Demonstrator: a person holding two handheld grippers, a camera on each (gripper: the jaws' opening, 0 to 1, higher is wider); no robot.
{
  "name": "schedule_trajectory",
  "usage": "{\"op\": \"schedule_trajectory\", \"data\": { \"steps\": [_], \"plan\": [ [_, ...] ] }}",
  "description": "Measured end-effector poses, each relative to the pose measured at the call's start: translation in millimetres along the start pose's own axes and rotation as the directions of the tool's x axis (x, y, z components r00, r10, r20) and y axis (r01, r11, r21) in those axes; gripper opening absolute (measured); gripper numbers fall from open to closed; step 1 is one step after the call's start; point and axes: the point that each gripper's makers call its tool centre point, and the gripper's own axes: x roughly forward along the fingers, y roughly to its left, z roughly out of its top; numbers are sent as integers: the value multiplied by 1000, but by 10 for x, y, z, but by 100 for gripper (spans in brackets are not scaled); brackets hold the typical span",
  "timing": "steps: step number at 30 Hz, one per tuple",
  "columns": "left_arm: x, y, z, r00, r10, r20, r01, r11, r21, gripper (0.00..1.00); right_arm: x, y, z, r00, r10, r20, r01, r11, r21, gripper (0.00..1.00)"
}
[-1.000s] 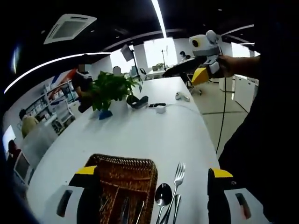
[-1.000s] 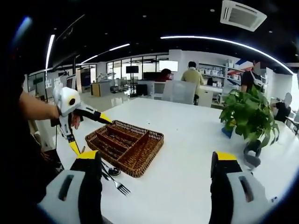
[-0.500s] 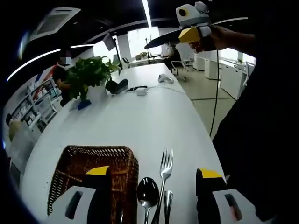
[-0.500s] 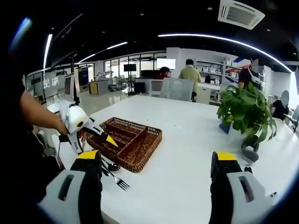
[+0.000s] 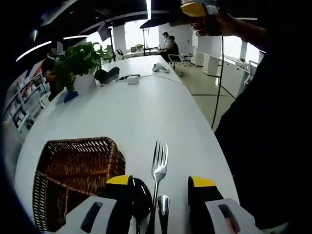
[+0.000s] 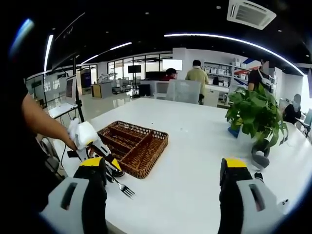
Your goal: Arrange the knives, forks, and spoons in their matching storage slots by inserting each utensil handle-first until every utensil is classified and aligned in the correct compartment
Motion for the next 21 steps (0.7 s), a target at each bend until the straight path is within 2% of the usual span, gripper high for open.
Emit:
{"op": "schedule_trajectory", "data": {
  "steps": [6, 9, 13, 14, 16, 17, 21],
  "plan": [
    [89, -67, -83, 999, -39, -34, 39, 999, -18, 34, -22, -60, 15, 1000, -20, 5, 20, 1000, 5, 98],
    [136, -72, -110, 998, -39, -51, 38, 999, -26, 31, -48, -95, 19, 999, -37, 13, 37, 999, 2, 97],
    [160, -65, -137, 996, -26, -85, 25, 1000, -12, 19, -61, -97, 0, 999, -41, 10, 40, 999, 9, 96],
    [189, -71, -150, 996, -28, -89, 27, 1000, -9, 18, -64, -96, -2, 999, -42, 10, 42, 999, 8, 96],
    [221, -70, -240, 990, -23, -139, 25, 1000, 18, 15, -58, -93, -2, 999, -40, 10, 40, 999, 7, 96],
    [241, -54, -224, 991, -14, -135, 20, 999, 42, 14, -54, -93, -4, 999, -38, 7, 38, 999, 5, 96],
    [256, -64, -248, 987, -23, -157, 23, 1000, 0, 14, -51, -104, 4, 999, -40, 5, 40, 999, -5, 95]
  ]
}}
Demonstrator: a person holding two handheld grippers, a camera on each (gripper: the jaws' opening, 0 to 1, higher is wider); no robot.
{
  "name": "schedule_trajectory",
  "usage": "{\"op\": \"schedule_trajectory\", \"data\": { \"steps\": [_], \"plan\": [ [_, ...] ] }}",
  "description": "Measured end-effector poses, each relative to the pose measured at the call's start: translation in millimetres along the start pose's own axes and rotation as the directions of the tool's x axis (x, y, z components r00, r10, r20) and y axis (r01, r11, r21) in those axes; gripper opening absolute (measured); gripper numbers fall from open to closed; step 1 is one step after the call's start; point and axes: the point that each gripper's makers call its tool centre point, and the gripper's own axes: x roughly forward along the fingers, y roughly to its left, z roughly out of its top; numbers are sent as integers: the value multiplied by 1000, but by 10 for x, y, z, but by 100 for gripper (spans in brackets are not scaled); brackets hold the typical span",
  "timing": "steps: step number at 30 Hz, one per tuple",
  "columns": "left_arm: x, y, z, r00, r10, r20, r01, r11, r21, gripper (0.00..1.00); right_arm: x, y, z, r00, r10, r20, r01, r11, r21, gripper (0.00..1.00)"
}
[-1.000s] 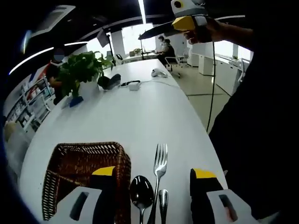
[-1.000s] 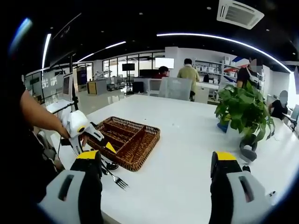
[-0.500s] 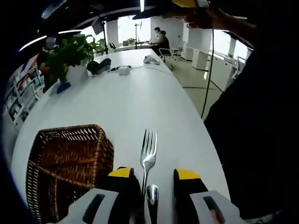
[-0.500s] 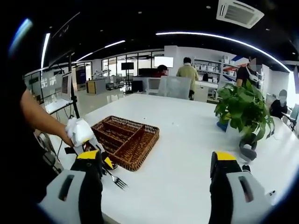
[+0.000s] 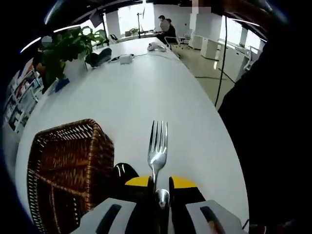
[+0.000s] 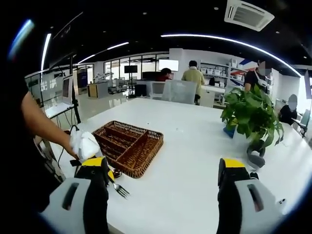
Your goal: Arrange the knives, forks, and spoons in their matching storage slots by inserting each utensil handle-first until every utensil is classified and aligned in the correct compartment
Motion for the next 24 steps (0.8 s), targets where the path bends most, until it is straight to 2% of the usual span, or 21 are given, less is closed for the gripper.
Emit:
{"op": "schedule_trajectory", "data": {
  "steps": [5, 10, 12, 20, 24],
  "plan": [
    [4, -1, -3, 1000, -2, 1, 2, 1000, 4, 11, 22, 12, 1, 1000, 8, -6, -8, 1000, -5, 95],
    [18, 38, -19, 1000, 23, -3, -23, 998, 51, 3, 41, 46, 5, 1000, 18, -8, -18, 1000, -10, 95],
    [25, 40, -3, 1000, 20, 8, -21, 999, 35, 3, 48, 55, 8, 1000, 20, -9, -20, 1000, -13, 95],
    [19, 28, -1, 999, 50, 21, -52, 992, 118, 1, 57, 81, 12, 1000, 22, -8, -23, 1000, -21, 96],
    [-52, 38, 44, 998, 54, 35, -57, 992, 109, 1, 64, 87, -10, 1000, 22, -9, -22, 1000, -15, 95]
  ]
}}
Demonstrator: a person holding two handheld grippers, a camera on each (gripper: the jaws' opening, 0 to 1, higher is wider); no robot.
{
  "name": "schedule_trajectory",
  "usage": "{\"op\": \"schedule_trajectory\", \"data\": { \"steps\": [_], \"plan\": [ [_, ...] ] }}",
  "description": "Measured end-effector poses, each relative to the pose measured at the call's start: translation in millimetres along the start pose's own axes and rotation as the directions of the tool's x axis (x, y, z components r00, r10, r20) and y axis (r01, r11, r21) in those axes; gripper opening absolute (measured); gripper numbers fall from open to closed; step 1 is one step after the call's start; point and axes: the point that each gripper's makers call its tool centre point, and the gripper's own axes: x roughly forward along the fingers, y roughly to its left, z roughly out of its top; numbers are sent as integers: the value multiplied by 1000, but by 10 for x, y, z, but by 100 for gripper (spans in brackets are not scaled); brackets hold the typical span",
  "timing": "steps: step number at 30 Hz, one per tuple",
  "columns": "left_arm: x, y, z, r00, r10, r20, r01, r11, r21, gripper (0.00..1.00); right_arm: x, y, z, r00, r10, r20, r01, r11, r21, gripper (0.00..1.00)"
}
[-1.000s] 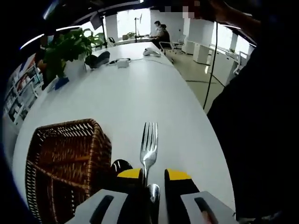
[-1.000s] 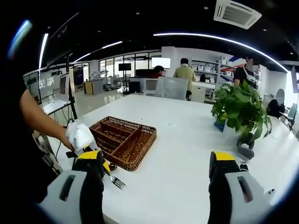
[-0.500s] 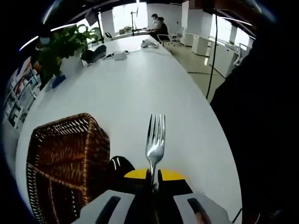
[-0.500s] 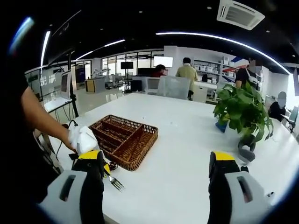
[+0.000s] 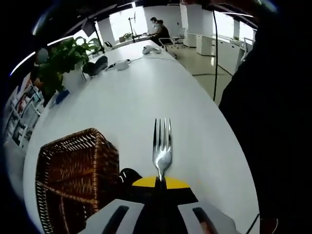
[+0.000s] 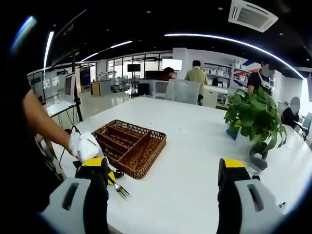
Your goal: Arrange the knives, forks, and spoons in their matching storage slots by inserting each utensil handle-first until every utensil is classified and aligned in the correct compartment
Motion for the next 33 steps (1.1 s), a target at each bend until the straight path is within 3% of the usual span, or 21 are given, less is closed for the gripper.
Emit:
{"op": "schedule_trajectory", "data": {
  "steps": [9, 10, 19, 22, 24, 26, 29, 31, 33],
  "plan": [
    [-180, -44, 107, 999, -32, 7, 32, 999, -17, 0, 43, 79, -22, 1000, 21, 0, -21, 1000, 0, 96],
    [-193, -127, 121, 996, -83, 9, 84, 996, -40, 0, 45, 84, -17, 1000, 23, 0, -23, 1000, 1, 96],
    [-298, -58, 247, 999, -51, -5, 51, 998, -31, 0, 118, 239, -99, 996, 86, -16, -86, 996, 9, 94],
    [-328, -83, 291, 999, -44, 10, 44, 998, -41, 0, 189, 481, -288, 983, 172, -59, -164, 980, 114, 85],
    [-312, -81, 278, 999, -35, 4, 35, 999, -32, 0, 259, 613, -388, 975, 207, -80, -196, 973, 126, 78],
    [-303, -68, 287, 1000, -23, 13, 23, 999, -33, 0, 369, 748, -615, 960, 232, -160, -213, 969, 127, 69],
    [-303, -86, 302, 1000, -25, 14, 26, 999, -36, 0, 488, 888, -883, 934, 268, -236, -230, 957, 176, 65],
    [-318, -94, 314, 1000, -24, 17, 24, 999, -30, 0, 535, 935, -914, 935, 274, -225, -241, 957, 163, 58],
    [-342, -95, 328, 1000, -21, 20, 21, 999, -28, 0, 548, 991, -935, 926, 291, -241, -255, 952, 172, 52]
  ]
}}
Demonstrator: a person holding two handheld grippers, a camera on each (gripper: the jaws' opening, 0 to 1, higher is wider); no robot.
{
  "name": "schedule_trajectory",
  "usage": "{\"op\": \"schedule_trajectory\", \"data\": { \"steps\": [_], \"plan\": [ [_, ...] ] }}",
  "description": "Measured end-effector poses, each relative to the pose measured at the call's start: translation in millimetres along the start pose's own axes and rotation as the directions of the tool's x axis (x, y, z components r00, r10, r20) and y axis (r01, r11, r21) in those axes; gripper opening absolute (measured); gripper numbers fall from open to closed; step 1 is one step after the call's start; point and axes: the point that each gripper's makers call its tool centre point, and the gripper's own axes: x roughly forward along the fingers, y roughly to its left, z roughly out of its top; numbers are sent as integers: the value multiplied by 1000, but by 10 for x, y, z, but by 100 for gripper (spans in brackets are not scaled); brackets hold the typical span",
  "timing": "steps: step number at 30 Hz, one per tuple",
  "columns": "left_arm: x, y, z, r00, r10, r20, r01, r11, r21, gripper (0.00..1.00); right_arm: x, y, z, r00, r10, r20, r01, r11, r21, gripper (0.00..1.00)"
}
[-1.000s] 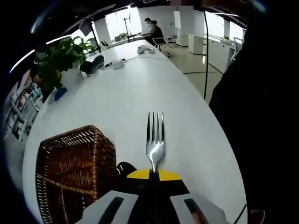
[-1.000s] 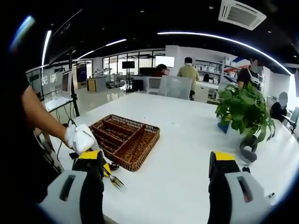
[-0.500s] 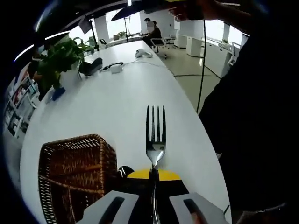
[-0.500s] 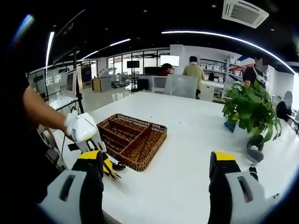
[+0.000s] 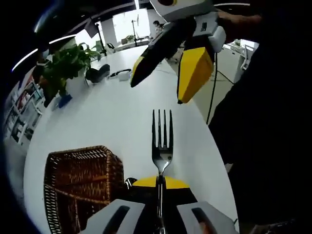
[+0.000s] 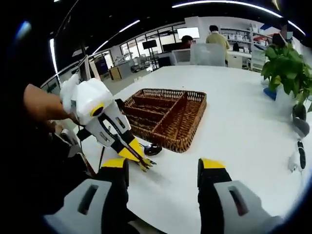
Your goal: Arrange the knives, forks, and spoons in their matching storage slots by inserting each utensil handle-first until every utensil is classified and aligned in the correct compartment
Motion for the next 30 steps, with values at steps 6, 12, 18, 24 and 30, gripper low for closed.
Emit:
{"op": "schedule_trajectory", "data": {
  "steps": [6, 12, 18, 24, 30],
  "plan": [
    [-33, -14, 13, 1000, 15, 12, -15, 1000, -4, 0, 113, 74, -27, 999, 34, -42, -33, 999, 28, 34],
    [-97, -1, 29, 999, 38, 29, -38, 999, -14, 0, 177, 187, -93, 992, 88, -94, -79, 993, 91, 17],
    [-165, -7, 45, 998, 57, 30, -57, 998, 1, 0, 186, 295, -93, 983, 141, -117, -126, 985, 122, 5],
    [-306, 34, 50, 996, 83, 44, -83, 997, -8, 0, 208, 312, -11, 978, 163, -127, -138, 973, 186, 3],
    [-444, 69, 1, 993, 107, 45, -106, 994, -30, 0, 318, 360, 41, 972, 194, -136, -158, 958, 238, 4]
  ]
}}
